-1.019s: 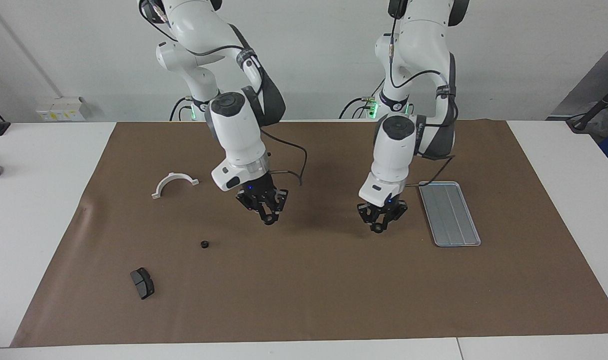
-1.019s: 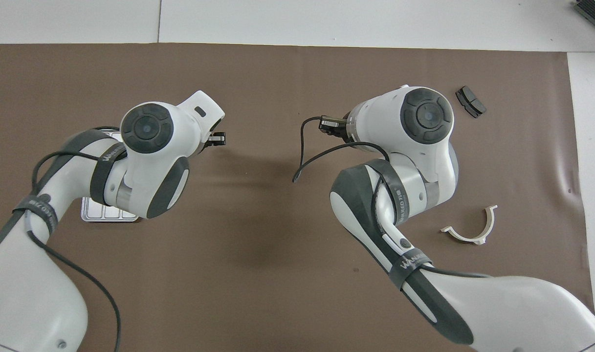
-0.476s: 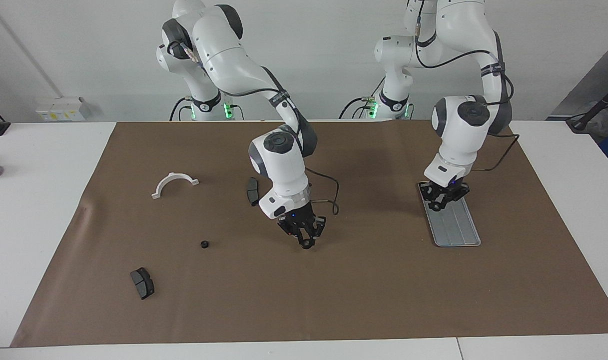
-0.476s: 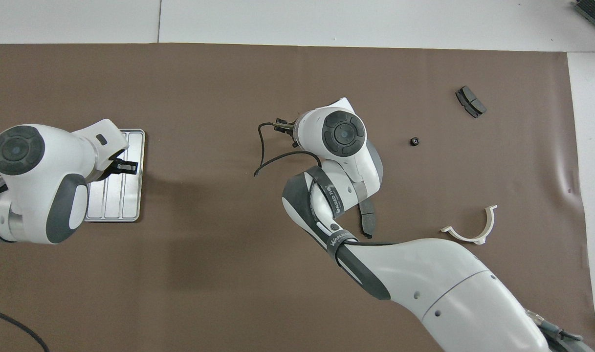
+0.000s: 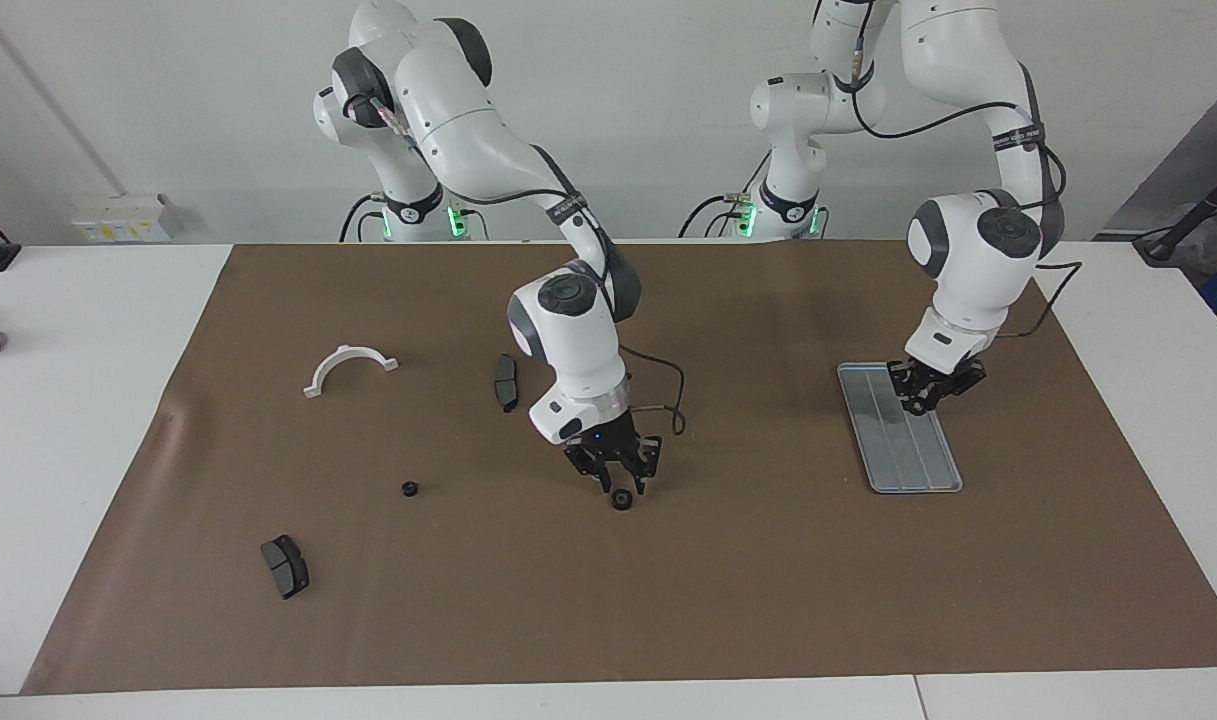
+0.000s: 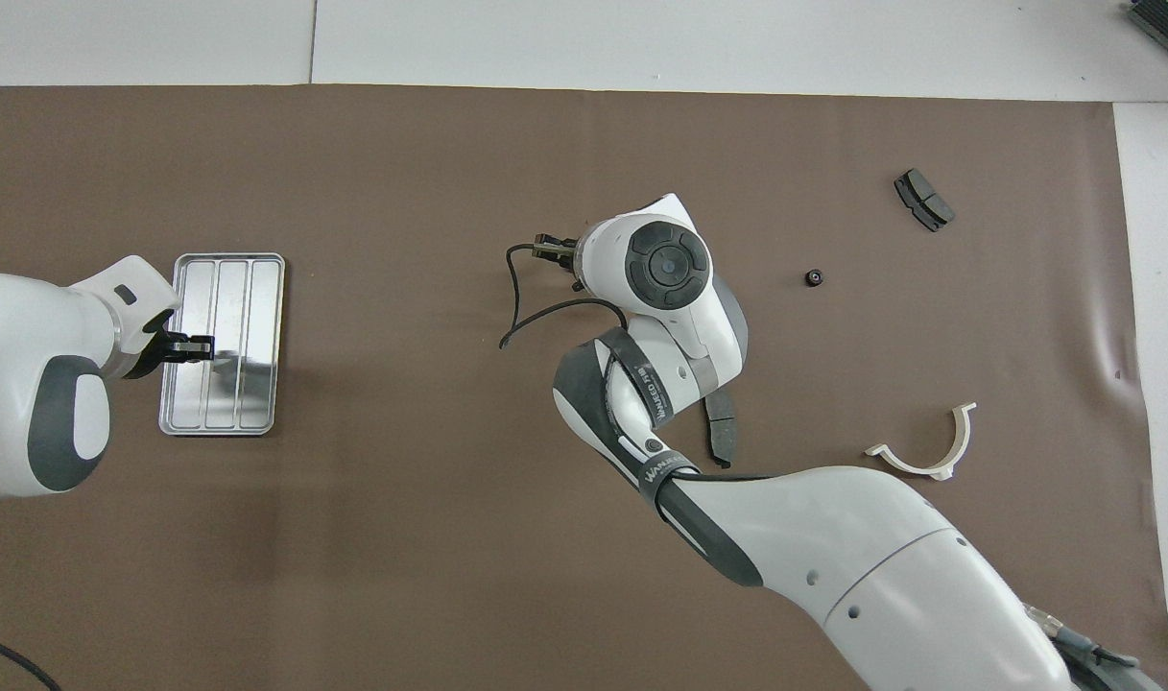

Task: Pick bearing gear from pile to tray
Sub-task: 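Place the bearing on the tray with the left gripper while the right gripper centers another, then reach the left gripper to the center and grasp the second bearing, then carry the bearing to the tray with the left gripper while the right gripper grasps another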

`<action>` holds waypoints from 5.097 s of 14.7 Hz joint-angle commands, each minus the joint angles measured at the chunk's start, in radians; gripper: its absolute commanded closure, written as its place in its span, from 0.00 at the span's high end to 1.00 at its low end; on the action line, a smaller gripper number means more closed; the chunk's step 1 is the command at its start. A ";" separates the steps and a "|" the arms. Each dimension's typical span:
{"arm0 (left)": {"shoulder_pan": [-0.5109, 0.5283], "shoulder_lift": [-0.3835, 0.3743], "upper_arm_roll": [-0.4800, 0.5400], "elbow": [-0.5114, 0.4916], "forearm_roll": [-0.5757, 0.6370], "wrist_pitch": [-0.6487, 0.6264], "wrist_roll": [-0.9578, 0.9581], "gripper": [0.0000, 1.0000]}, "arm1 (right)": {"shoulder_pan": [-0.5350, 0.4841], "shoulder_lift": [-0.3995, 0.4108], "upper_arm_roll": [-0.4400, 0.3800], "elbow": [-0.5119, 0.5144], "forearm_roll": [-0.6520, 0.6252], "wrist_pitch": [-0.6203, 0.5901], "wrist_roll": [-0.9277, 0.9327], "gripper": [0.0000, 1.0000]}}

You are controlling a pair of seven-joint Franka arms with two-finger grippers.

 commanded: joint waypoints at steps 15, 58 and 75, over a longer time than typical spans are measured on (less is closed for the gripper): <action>-0.096 0.003 -0.014 0.167 -0.034 -0.100 -0.006 1.00 | -0.369 -0.160 0.005 -0.196 -0.005 -0.234 -0.711 1.00; -0.643 0.615 0.012 0.780 -0.008 0.061 -0.737 0.73 | -0.291 -0.293 0.017 -0.221 0.091 -0.214 -0.347 0.00; -0.546 0.306 0.081 0.481 0.038 -0.092 -0.574 0.00 | -0.115 -0.250 0.019 -0.163 0.094 -0.089 -0.085 0.00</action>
